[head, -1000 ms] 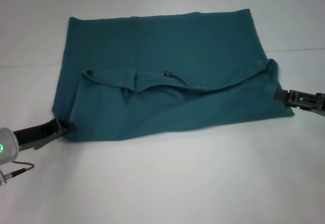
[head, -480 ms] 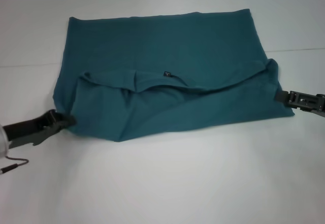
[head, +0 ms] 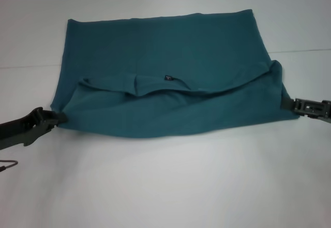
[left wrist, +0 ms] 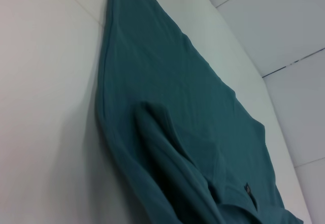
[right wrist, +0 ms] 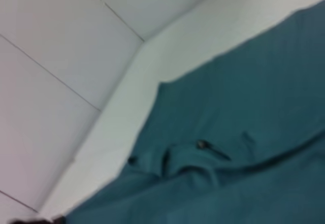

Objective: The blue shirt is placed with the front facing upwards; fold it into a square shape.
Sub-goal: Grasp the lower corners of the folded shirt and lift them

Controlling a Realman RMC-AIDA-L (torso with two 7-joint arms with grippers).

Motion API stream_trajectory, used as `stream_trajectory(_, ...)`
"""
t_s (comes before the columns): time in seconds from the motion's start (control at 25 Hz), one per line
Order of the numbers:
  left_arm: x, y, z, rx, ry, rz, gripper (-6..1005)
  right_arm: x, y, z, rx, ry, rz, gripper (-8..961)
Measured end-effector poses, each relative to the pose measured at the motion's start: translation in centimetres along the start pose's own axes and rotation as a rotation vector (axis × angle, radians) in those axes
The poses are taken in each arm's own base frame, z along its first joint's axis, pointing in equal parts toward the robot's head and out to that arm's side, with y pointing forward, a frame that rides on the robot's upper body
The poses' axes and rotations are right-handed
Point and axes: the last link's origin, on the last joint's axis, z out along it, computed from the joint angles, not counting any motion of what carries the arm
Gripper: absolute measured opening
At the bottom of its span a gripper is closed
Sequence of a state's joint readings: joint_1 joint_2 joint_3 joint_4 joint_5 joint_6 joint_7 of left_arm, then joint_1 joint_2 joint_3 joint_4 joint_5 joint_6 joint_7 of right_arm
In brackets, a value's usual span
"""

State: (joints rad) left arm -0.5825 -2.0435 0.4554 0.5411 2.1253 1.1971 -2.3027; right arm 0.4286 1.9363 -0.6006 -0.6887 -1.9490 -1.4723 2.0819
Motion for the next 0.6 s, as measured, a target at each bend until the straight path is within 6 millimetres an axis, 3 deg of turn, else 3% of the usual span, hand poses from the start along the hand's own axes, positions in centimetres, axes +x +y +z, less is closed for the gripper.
stream_trajectory(0.32, 0.2, 0.2, 0.4, 0.011, -0.004, 0.013, 25, -4.1, -2.1, -1.8, 0.219, 0.109, 0.048, 917)
stream_trajectory(0.6, 0.2, 0.5, 0.5, 0.001, -0.010, 0.011, 25, -7.5, -2.6, -0.7, 0.377, 0.129, 0.046, 916)
